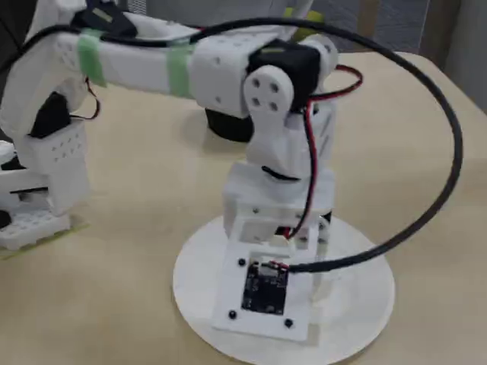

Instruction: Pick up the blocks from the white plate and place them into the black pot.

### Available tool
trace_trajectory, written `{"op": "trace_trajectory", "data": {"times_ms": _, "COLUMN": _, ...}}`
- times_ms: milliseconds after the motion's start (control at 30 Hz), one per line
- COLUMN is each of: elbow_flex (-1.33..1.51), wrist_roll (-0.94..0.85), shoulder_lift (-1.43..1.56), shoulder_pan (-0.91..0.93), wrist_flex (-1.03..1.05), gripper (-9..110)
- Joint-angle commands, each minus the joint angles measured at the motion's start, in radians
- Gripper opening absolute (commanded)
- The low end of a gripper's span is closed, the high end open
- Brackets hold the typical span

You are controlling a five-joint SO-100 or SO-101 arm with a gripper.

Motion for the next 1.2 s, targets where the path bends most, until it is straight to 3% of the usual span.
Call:
{"op": "trace_trajectory", "data": {"times_ms": 0, "elbow_flex": -0.078, "wrist_roll": 0.005, "shoulder_lift": 0.003, "shoulder_pan": 0.012, "wrist_flex": -0.008, "gripper": 26}}
{"op": "trace_trajectory", "data": {"times_ms": 400, "elbow_flex": -0.078, "wrist_roll": 0.025, "shoulder_lift": -0.034, "shoulder_pan": 0.049, "wrist_flex": 0.012, "gripper": 41}}
{"op": "trace_trajectory", "data": {"times_ms": 1167, "elbow_flex": -0.379, "wrist_roll": 0.015, "shoulder_lift": -0.288, "shoulder_pan": -0.009, "wrist_flex": 0.003, "gripper": 34}}
